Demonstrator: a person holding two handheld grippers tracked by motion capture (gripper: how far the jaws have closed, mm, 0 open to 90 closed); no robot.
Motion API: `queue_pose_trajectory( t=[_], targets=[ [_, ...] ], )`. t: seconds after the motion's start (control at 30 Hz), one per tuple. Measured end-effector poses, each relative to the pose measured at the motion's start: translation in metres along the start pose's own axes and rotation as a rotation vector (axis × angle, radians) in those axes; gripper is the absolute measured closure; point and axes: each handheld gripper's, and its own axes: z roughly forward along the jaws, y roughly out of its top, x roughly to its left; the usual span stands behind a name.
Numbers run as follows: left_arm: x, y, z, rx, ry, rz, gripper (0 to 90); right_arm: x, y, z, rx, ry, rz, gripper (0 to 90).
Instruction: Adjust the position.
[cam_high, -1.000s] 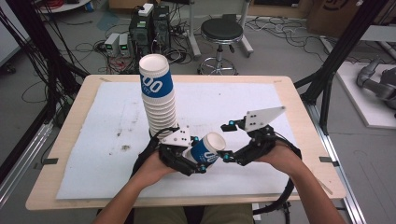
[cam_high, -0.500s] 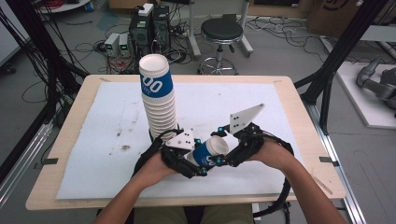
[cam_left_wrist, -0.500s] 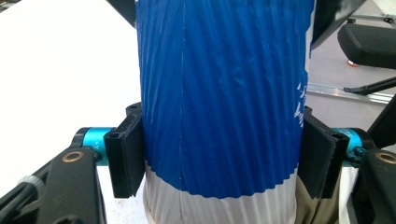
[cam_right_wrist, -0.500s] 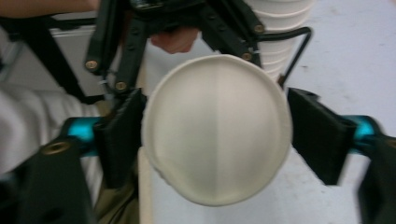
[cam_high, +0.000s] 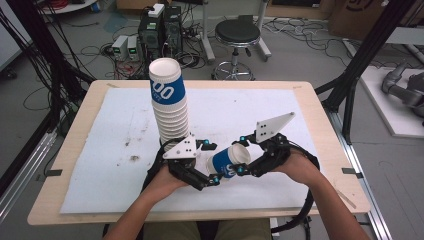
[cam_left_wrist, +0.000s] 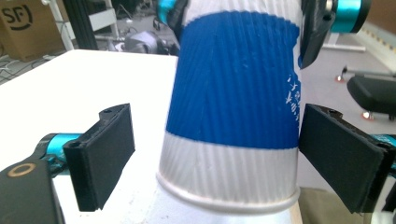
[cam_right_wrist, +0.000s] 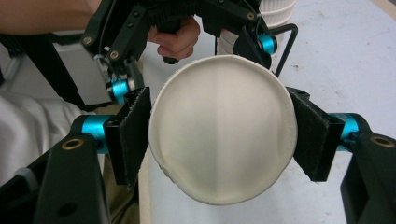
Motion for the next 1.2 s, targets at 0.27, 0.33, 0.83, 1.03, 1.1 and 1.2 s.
queue_pose_trajectory(
  t=[0.27,0.33,0.83,1.03,1.1,1.2],
  targets=[
    [0.001,-0.005,-0.002,-0.051,0.0,-0.013,10.8,-0.005,-0.024,-0.007,-0.079,-0.024,0.073,29.6],
    [0.002,-0.005,-0.002,-0.065,-0.012,-0.024,10.5,-0.004,-0.03,-0.007,-0.114,-0.027,0.083,29.6],
    [0.001,-0.015,0.002,-0.102,-0.044,-0.056,8.5,-0.002,-0.049,0.007,-0.281,0.036,0.153,29.7],
    [0.001,-0.018,0.004,-0.074,-0.061,-0.091,8.5,-0.004,-0.048,0.01,-0.326,0.067,0.175,29.7],
    [0.002,-0.019,0.005,-0.062,-0.055,-0.092,8.5,-0.004,-0.048,0.01,-0.326,0.072,0.184,29.7],
    [0.003,-0.019,0.003,-0.063,-0.068,-0.073,16.5,-0.005,-0.048,0.01,-0.329,0.069,0.183,29.7]
  ],
)
